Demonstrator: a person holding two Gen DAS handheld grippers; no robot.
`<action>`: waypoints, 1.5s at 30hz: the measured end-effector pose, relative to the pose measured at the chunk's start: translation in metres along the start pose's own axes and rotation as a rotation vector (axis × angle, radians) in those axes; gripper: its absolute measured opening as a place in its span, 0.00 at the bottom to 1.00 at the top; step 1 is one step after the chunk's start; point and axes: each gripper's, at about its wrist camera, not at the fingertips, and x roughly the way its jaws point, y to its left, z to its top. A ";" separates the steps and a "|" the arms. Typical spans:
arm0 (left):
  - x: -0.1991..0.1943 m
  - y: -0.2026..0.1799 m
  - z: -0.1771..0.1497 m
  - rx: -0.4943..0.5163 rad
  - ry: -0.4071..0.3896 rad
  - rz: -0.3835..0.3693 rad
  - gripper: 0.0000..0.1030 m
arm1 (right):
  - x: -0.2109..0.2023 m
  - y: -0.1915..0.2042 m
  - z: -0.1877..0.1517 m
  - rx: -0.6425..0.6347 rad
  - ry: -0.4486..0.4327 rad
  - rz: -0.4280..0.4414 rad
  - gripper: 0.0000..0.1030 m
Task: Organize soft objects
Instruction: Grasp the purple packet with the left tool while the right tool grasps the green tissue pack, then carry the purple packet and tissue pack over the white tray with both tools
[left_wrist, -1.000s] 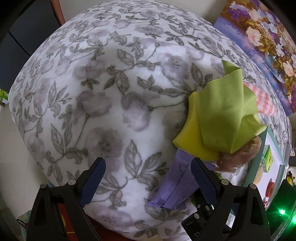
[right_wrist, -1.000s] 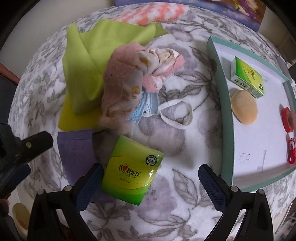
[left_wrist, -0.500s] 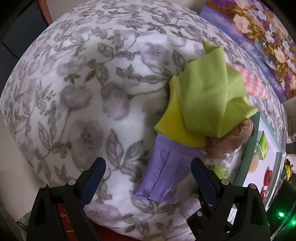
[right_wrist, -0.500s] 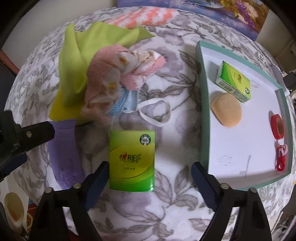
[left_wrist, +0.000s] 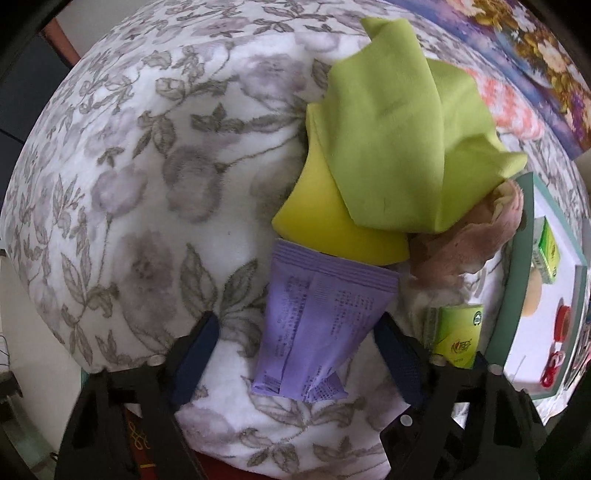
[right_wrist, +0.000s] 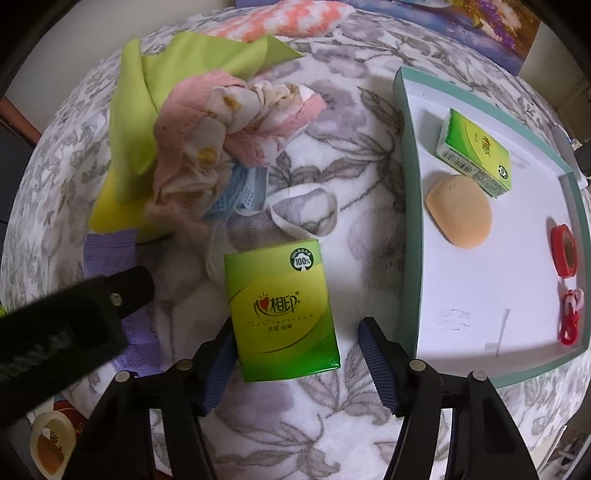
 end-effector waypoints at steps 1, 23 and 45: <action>0.004 0.002 -0.001 0.002 0.005 0.000 0.70 | 0.000 -0.001 -0.001 -0.003 -0.001 -0.002 0.66; -0.015 0.012 -0.009 -0.017 -0.038 -0.087 0.41 | -0.018 0.016 0.007 -0.017 -0.050 0.013 0.50; -0.091 -0.012 -0.021 0.079 -0.260 -0.147 0.40 | -0.071 -0.043 0.016 0.135 -0.188 0.011 0.50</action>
